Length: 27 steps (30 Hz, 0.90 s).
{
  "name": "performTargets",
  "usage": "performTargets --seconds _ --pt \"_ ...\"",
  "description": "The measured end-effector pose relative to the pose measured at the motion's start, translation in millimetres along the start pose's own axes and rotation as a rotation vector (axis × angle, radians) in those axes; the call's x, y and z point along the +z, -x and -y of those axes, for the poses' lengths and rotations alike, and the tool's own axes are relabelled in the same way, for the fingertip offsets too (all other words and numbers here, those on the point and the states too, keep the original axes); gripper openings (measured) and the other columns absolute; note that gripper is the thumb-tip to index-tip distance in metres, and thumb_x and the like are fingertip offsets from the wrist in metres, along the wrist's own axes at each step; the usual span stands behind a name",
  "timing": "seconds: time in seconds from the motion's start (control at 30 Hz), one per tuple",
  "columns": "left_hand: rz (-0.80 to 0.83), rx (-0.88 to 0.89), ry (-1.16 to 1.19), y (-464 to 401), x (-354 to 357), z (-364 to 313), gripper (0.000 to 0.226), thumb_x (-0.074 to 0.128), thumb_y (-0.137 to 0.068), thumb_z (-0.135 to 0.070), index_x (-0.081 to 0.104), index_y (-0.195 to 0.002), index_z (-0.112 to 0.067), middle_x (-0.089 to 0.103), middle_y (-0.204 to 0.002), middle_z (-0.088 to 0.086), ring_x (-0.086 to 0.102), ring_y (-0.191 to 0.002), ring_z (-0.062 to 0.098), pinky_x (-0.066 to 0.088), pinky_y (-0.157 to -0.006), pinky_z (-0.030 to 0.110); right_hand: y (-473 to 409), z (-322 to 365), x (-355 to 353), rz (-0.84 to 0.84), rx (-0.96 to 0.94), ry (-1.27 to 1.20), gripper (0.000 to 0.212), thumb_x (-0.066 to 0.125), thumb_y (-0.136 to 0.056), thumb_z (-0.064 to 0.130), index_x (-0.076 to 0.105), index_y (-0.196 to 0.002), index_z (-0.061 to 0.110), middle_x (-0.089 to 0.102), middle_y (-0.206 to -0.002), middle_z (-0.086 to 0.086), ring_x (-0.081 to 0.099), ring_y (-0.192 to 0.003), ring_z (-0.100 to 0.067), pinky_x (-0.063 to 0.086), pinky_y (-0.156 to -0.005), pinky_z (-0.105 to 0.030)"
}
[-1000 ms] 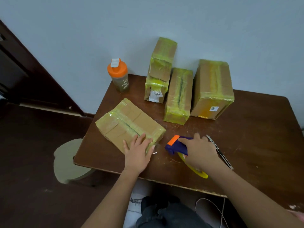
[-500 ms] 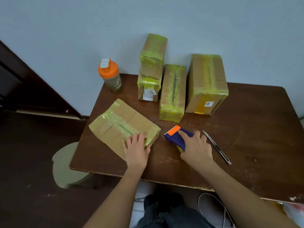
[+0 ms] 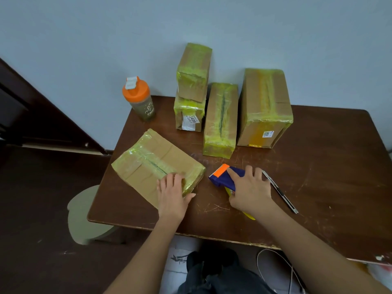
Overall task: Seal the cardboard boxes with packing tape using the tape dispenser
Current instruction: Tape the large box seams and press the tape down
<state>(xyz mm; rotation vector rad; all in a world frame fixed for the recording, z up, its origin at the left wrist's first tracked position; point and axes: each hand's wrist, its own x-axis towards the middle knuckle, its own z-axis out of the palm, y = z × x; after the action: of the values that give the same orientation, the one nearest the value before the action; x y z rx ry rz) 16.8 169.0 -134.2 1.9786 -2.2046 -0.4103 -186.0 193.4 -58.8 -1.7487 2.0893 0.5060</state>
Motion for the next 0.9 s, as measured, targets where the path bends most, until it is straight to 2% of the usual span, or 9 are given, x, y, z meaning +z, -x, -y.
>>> performTargets --seconds 0.2,0.3,0.37,0.47,0.57,0.63,0.73,0.8,0.9 --pt "0.041 0.030 -0.043 15 -6 35 0.066 0.062 -0.085 -0.050 0.043 -0.142 -0.023 0.043 -0.140 0.002 0.030 -0.137 0.029 0.012 -0.119 0.050 3 13 -12 -0.116 -0.085 0.168 0.070 0.062 -0.086 0.041 0.035 -0.145 0.015 0.030 -0.147 -0.014 0.022 -0.139 -0.034 0.018 -0.115 -0.057" --pt "0.077 0.031 -0.012 16 -14 41 0.064 0.061 -0.088 -0.046 0.040 -0.145 -0.025 0.038 -0.145 -0.002 0.024 -0.141 0.025 0.006 -0.120 0.048 -1 36 -12 -0.287 -0.340 0.059 0.063 0.060 -0.090 0.034 0.036 -0.146 0.019 0.036 -0.144 -0.009 0.027 -0.137 -0.029 0.016 -0.118 -0.047" --pt "0.090 0.023 0.015 20 -17 47 0.063 0.064 -0.088 -0.040 0.039 -0.144 -0.026 0.034 -0.148 -0.004 0.021 -0.143 0.021 0.000 -0.119 0.048 -9 57 -8 -0.231 -0.527 -0.048 0.061 0.062 -0.091 0.030 0.039 -0.146 0.022 0.035 -0.148 -0.006 0.025 -0.141 -0.026 0.017 -0.119 -0.040" --pt "0.070 0.034 0.088 27 -17 62 0.069 0.069 -0.085 -0.025 0.037 -0.145 -0.029 0.028 -0.153 -0.005 0.013 -0.147 0.017 -0.004 -0.120 0.046 -26 81 5 -0.075 -0.602 -0.170 0.073 0.069 -0.090 0.026 0.031 -0.152 0.028 0.021 -0.160 -0.001 0.009 -0.150 -0.022 0.013 -0.120 -0.039" --pt "0.093 0.067 0.109 31 -16 72 0.084 0.072 -0.080 -0.026 0.025 -0.150 -0.034 0.018 -0.159 -0.007 0.004 -0.148 0.013 -0.008 -0.119 0.037 -38 95 21 0.005 -0.565 -0.213 0.084 0.074 -0.085 0.029 0.026 -0.153 0.035 -0.003 -0.165 0.005 -0.005 -0.151 -0.024 0.019 -0.119 -0.043" --pt "0.089 0.018 0.104 31 -14 71 0.093 0.072 -0.077 -0.048 0.018 -0.151 -0.035 0.012 -0.160 -0.008 0.006 -0.148 0.012 -0.006 -0.119 0.035 -41 101 28 0.014 -0.525 -0.232 0.087 0.076 -0.083 0.030 0.026 -0.152 0.040 -0.010 -0.164 0.011 -0.009 -0.150 -0.025 0.028 -0.116 -0.045" --pt "0.006 -0.029 0.054 30 -6 66 0.094 0.045 -0.072 -0.079 0.026 -0.151 -0.031 0.018 -0.159 -0.006 0.017 -0.146 0.014 0.000 -0.118 0.036 -44 106 34 -0.052 -0.507 -0.215 0.078 0.072 -0.086 0.029 0.028 -0.149 0.045 -0.008 -0.163 0.014 0.001 -0.151 -0.028 0.036 -0.112 -0.043" --pt "-0.059 -0.024 0.014 31 -1 65 0.083 0.040 -0.078 -0.075 0.036 -0.148 -0.029 0.029 -0.156 -0.002 0.027 -0.144 0.018 0.004 -0.115 0.035 -47 108 36 -0.086 -0.504 -0.203 0.070 0.068 -0.089 0.030 0.033 -0.147 0.045 -0.004 -0.163 0.015 0.011 -0.149 -0.031 0.040 -0.108 -0.044" --pt "-0.099 -0.016 0.008 29 6 67 0.074 0.062 -0.081 -0.057 0.042 -0.145 -0.028 0.038 -0.152 0.001 0.032 -0.141 0.019 0.012 -0.113 0.037 -51 108 34 -0.092 -0.506 -0.160 0.066 0.065 -0.092 0.024 0.034 -0.147 0.045 0.000 -0.164 0.014 0.021 -0.146 -0.034 0.045 -0.103 -0.045"
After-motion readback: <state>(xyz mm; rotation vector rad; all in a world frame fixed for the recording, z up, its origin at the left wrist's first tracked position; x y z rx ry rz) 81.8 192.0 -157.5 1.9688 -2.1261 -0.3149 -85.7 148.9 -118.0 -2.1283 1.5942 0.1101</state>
